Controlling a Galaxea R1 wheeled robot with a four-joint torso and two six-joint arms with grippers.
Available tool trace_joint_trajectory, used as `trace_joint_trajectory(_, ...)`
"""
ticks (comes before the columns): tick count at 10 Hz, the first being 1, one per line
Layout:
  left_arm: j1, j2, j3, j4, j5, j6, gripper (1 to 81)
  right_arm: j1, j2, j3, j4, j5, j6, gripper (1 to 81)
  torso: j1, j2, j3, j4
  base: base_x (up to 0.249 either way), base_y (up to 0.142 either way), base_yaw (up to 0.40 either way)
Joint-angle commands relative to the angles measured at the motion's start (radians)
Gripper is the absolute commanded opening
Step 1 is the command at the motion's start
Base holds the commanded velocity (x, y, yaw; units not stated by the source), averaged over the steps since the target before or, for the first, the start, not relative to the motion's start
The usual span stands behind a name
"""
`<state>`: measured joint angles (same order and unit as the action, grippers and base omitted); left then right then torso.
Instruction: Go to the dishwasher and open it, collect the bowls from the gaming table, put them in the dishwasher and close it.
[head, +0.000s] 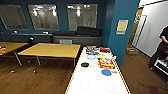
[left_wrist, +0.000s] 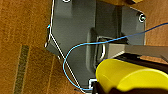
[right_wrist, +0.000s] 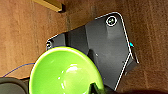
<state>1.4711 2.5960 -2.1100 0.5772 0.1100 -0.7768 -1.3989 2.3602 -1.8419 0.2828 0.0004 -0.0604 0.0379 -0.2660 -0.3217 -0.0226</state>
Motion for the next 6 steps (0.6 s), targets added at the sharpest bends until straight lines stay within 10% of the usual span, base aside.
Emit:
trace_joint_trajectory(1, -0.030, 0.021, -0.070, -0.422, 0.042, 0.397, 1.0, 0.053, -0.030, 0.001, -0.008, -0.063, -0.004, 1.0, 0.000, 0.000, 0.000, 0.000, 0.000, 0.000, 0.000)
trace_joint_trajectory(3, -0.019, 0.058, -0.131, -0.543, 0.037, 0.523, 1.0, 0.048, -0.033, 0.000, -0.008, -0.063, -0.004, 1.0, 0.000, 0.000, 0.000, 0.000, 0.000, 0.000, 0.000)
trace_joint_trajectory(5, -0.019, 0.103, -0.220, -0.801, 0.043, 0.788, 1.0, 0.044, -0.031, -0.002, -0.010, -0.063, -0.004, 1.0, 0.000, 0.000, 0.000, 0.000, 0.000, 0.000, 0.000)
trace_joint_trajectory(6, -0.021, 0.101, -0.230, -0.850, 0.065, 0.876, 1.0, 0.044, -0.030, -0.003, -0.010, -0.063, -0.004, 1.0, 0.000, 0.000, 0.000, 0.000, 0.000, 0.000, 0.000)
